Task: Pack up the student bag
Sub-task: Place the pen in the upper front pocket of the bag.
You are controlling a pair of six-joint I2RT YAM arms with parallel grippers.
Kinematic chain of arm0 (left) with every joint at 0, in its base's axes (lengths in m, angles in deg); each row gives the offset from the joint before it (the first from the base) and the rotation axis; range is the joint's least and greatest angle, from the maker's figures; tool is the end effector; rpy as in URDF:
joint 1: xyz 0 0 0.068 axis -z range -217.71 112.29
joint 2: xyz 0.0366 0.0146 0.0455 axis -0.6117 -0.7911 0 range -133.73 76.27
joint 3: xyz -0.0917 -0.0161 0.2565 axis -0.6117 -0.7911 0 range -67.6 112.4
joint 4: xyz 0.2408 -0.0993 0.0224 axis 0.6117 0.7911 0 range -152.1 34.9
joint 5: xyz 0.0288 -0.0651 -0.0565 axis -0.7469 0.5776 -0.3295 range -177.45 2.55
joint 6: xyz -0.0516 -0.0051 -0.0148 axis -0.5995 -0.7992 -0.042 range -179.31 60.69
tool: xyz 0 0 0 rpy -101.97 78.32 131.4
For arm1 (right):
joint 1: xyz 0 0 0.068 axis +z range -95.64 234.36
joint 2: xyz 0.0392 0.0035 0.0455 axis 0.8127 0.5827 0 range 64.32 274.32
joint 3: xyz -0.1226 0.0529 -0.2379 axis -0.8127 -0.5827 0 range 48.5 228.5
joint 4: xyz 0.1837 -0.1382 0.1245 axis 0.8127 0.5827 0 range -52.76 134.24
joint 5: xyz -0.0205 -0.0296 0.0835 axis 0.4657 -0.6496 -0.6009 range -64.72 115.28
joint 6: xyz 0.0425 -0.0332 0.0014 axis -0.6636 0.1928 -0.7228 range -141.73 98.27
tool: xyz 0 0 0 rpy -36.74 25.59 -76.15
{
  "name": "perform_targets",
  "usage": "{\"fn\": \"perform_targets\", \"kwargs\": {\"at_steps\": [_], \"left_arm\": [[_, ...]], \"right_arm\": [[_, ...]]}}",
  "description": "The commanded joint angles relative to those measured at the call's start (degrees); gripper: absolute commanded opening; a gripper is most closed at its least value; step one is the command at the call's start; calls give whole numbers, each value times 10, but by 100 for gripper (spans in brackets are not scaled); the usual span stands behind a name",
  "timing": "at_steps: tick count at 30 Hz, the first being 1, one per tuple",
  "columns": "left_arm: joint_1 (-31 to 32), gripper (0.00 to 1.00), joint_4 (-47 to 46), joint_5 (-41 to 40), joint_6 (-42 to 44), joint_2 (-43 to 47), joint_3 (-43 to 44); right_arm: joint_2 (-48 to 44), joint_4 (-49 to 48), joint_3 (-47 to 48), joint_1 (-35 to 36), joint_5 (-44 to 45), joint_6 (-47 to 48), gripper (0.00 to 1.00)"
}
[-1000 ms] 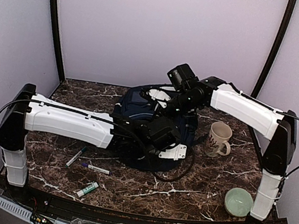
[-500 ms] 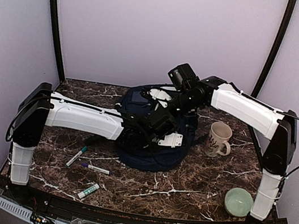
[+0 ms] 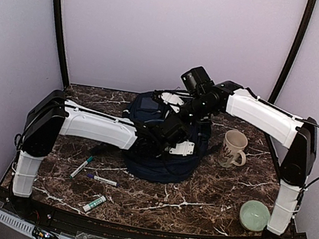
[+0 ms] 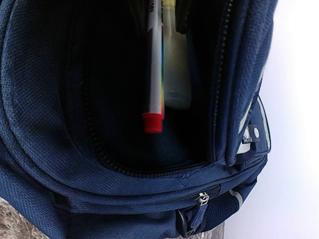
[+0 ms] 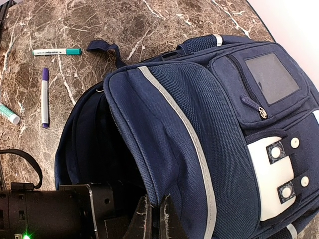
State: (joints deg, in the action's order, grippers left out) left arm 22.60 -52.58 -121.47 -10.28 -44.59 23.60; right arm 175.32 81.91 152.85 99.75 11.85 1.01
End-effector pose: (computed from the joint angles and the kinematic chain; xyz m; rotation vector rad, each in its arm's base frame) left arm 0.2542 -0.4057 0.2057 1.5739 1.4986 0.5544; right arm 0.2981 0.3139 0.3063 -1.4778 2.0023 0.4583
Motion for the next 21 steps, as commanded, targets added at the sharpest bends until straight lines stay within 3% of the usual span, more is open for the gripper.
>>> {"fn": "perform_targets", "kwargs": {"at_steps": [1, 12, 16, 21], "left_arm": [[-20, 27, 5, -6, -44, 11, 23], [66, 29, 28, -42, -107, 119, -55], [99, 29, 101, -43, -221, 179, -90], [125, 31, 218, 24, -414, 246, -149]], "right_arm": [[-11, -9, 21, 12, -39, -5, 0], [-13, -12, 13, 12, -36, 1, 0], [-12, -14, 8, 12, -39, 4, 0], [-11, -14, 3, 12, -44, 4, 0]]}}
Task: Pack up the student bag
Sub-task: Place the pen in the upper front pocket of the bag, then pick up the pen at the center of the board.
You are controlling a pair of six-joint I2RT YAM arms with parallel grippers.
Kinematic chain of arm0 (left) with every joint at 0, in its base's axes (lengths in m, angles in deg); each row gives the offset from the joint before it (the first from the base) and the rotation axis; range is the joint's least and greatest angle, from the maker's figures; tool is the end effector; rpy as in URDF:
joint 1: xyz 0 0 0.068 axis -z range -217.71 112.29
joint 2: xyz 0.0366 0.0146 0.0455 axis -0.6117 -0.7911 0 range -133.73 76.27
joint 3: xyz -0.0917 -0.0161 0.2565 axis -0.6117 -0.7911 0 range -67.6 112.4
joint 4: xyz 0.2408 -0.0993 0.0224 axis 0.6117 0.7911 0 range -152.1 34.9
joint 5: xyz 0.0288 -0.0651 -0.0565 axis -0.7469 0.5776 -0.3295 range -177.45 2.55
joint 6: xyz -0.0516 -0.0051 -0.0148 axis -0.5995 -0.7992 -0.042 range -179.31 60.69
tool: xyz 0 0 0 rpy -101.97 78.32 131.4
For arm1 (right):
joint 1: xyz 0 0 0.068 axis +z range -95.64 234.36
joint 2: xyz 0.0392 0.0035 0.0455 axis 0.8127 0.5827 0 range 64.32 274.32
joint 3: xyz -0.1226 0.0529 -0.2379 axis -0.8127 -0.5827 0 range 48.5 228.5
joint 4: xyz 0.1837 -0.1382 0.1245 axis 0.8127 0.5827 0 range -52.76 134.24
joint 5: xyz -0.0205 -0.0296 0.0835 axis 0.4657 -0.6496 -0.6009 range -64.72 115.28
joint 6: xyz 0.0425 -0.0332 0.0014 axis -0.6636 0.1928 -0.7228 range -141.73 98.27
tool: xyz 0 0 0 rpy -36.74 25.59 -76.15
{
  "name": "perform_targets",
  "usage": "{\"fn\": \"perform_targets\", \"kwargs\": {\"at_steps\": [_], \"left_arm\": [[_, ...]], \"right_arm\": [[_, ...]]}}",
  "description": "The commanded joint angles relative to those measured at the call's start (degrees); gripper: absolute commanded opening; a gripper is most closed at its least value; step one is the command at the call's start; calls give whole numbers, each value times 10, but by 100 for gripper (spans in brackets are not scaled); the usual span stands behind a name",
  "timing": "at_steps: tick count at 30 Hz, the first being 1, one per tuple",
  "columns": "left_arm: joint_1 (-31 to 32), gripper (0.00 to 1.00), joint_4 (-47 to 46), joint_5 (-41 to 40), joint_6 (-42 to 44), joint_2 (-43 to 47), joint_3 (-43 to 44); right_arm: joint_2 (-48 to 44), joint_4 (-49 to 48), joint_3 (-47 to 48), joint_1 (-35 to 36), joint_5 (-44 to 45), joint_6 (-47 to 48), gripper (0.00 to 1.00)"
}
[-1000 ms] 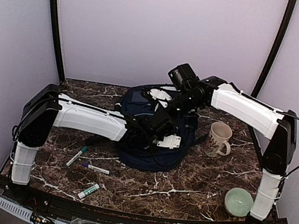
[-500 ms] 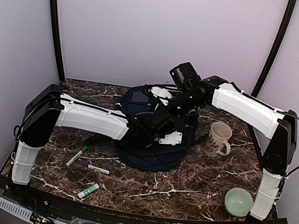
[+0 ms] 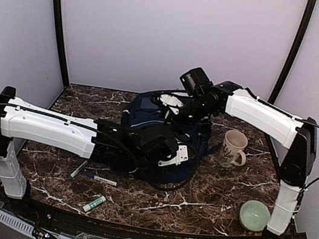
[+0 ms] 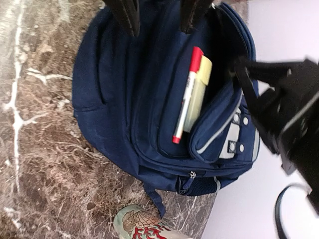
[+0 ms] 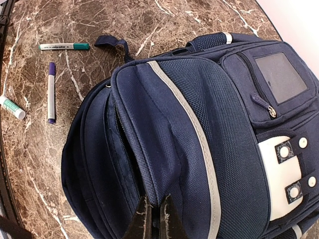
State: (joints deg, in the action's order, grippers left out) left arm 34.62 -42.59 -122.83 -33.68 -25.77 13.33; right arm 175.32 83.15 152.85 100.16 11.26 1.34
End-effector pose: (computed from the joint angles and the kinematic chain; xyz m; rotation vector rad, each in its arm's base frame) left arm 0.1421 -0.3782 0.2724 1.3932 1.6232 0.2341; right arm 0.2943 0.3149 0.3049 -1.5046 2.0097 0.4698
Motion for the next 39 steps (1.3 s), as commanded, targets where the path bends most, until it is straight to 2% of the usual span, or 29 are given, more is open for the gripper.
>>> {"fn": "perform_targets", "kwargs": {"at_steps": [1, 3, 6, 13, 20, 27, 39], "left_arm": [[7, 31, 144, 35, -219, 66, -64], [9, 31, 205, 44, -322, 77, -92], [9, 33, 269, 94, -423, 96, -139], [9, 39, 303, 253, -538, 155, -250], [8, 47, 278, 312, -571, 228, -319], [-10, 47, 260, 329, -576, 238, -340], [-47, 33, 245, 331, -563, 205, -355]], "right_arm": [[-11, -27, 2, 8, -39, 3, 0], [-10, -27, 1, 8, -39, 4, 0], [-5, -25, 3, 8, -41, 5, 0], [2, -23, 3, 8, -52, 2, 0], [6, -21, 4, 8, -59, -2, 0], [7, -20, 6, 10, -63, -5, 0], [9, -19, 3, 10, -61, -4, 0]]}}
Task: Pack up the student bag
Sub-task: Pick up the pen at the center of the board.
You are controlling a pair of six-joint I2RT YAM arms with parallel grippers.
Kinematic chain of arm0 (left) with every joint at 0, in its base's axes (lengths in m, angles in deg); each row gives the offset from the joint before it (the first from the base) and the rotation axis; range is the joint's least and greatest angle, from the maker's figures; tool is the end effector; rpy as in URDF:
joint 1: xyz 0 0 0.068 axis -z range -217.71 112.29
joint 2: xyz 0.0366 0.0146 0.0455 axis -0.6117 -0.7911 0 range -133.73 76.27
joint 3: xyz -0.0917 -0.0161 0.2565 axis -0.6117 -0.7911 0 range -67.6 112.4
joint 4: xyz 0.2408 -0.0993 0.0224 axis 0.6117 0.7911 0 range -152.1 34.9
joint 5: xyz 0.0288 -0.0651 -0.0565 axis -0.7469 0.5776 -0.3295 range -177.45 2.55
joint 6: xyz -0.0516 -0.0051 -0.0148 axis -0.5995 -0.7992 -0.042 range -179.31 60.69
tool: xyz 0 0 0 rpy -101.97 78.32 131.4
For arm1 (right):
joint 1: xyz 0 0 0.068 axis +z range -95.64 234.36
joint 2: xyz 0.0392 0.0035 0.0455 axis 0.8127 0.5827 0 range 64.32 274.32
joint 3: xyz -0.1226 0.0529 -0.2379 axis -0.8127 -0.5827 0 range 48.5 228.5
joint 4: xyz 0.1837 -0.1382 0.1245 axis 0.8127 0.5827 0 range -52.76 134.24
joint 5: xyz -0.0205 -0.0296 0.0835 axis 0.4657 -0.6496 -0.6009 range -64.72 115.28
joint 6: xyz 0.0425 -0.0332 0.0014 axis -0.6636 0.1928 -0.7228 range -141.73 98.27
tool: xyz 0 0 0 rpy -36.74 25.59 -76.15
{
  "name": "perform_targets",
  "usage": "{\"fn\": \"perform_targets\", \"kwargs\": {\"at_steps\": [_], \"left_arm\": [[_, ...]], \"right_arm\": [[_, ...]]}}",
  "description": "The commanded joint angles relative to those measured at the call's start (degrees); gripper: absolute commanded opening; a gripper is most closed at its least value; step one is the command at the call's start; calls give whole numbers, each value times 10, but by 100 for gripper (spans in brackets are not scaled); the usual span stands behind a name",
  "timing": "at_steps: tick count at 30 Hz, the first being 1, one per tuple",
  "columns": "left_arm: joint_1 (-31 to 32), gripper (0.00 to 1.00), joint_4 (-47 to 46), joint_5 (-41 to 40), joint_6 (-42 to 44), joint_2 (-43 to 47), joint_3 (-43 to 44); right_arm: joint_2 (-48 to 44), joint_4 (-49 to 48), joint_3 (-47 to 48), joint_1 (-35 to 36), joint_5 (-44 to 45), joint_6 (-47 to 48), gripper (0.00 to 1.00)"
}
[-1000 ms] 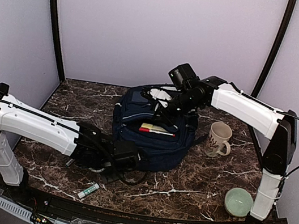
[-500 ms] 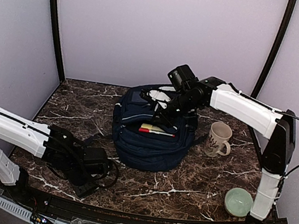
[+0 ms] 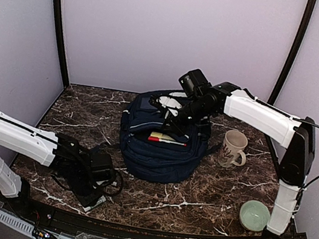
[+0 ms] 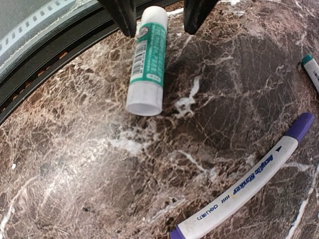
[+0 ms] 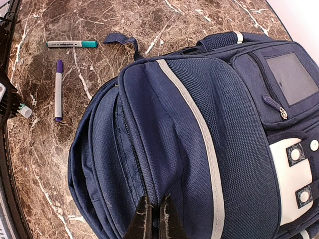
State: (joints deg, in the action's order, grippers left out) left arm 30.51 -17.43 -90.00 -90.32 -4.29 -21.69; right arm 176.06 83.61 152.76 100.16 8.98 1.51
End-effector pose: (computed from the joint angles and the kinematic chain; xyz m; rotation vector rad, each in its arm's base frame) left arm 0.0877 -0.2155 0.1764 0.9457 2.8283 -0.1694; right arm 0.2943 0.3169 0.2989 -1.5310 2.0174 0.5167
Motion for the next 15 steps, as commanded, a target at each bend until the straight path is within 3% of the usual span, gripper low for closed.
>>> {"fn": "perform_targets", "kwargs": {"at_steps": [1, 7, 15], "left_arm": [[-6, 32, -8, 4, 5, -15, -3], [-6, 31, -31, 11, 19, -44, 4], [-6, 20, -58, 20, 40, -95, 38]], "right_arm": [[1, -23, 4, 10, -39, -6, 0], [1, -22, 6, 11, -39, -7, 0], [0, -22, 5, 11, -37, -7, 0]]}}
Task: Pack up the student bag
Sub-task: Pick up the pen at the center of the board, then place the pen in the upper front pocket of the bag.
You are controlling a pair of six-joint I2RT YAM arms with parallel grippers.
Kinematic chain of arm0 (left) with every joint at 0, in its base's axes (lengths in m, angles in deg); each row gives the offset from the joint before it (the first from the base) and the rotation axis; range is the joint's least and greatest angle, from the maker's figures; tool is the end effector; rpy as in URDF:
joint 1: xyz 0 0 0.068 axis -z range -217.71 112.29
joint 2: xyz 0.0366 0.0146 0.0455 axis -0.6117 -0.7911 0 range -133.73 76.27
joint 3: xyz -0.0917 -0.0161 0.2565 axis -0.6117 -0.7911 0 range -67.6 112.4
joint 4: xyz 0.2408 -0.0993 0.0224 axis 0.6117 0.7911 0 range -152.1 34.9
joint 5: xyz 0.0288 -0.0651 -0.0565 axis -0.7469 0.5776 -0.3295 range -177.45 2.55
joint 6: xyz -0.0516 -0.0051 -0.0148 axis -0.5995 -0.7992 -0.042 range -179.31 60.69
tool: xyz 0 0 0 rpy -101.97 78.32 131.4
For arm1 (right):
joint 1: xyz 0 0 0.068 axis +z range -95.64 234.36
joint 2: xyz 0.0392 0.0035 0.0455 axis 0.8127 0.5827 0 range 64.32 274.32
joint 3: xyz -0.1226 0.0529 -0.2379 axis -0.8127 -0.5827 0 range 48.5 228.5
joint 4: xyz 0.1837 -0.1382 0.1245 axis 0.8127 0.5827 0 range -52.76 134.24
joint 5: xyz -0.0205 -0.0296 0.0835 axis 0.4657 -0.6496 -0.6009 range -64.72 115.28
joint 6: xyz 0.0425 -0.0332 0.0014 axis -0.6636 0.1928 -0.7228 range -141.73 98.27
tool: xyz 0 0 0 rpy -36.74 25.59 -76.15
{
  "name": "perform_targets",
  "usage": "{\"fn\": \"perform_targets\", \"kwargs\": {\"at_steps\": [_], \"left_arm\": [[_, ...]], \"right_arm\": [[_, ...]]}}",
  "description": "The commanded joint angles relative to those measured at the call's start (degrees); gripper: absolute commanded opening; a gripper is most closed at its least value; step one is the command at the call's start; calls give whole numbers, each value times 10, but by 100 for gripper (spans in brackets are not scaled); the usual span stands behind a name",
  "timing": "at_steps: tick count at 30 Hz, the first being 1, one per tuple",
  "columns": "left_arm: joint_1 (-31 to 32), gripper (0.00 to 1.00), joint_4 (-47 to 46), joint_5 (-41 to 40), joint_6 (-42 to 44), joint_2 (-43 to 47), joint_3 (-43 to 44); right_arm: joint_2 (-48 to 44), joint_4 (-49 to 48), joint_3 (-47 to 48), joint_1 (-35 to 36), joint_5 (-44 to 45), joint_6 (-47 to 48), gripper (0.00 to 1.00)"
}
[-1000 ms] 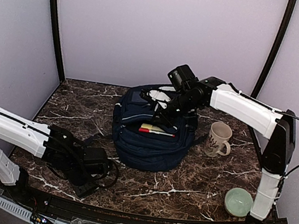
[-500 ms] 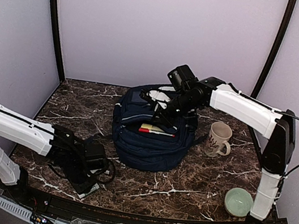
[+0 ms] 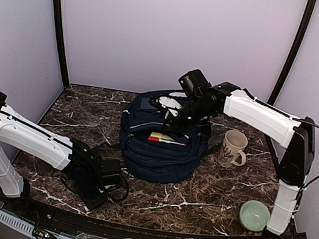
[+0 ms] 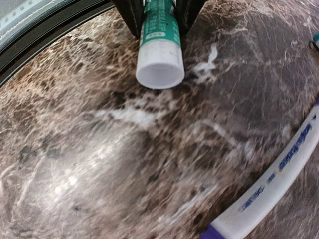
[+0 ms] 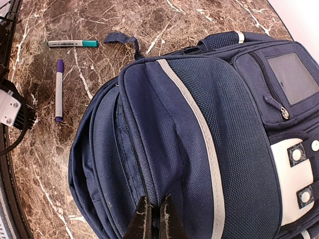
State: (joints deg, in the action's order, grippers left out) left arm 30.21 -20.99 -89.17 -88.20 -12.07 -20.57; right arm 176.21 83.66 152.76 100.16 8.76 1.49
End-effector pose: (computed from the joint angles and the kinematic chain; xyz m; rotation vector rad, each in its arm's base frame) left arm 0.0951 -0.2317 0.1522 1.0091 2.8558 -0.1200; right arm 0.2945 0.3172 0.2978 -1.5335 2.0199 0.5214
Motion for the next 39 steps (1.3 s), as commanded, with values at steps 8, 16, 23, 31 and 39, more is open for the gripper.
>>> {"fn": "perform_targets", "kwargs": {"at_steps": [8, 16, 23, 31, 39], "left_arm": [[14, 11, 23, -21, 77, -67, 197], [23, 2, 0, -139, 279, -102, 342], [22, 0, -89, -329, 474, -178, 398], [9, 0, -267, -392, 625, -212, 372], [-11, 2, -322, -377, 700, -229, 381]], "right_arm": [[-8, -21, 5, 11, -30, -5, 0], [0, -6, 31, 11, -40, -6, 0], [1, 1, 44, 12, -33, -6, 0], [-5, 1, 41, 13, -29, -5, 0], [-5, 1, 42, 12, -30, -5, 0]]}}
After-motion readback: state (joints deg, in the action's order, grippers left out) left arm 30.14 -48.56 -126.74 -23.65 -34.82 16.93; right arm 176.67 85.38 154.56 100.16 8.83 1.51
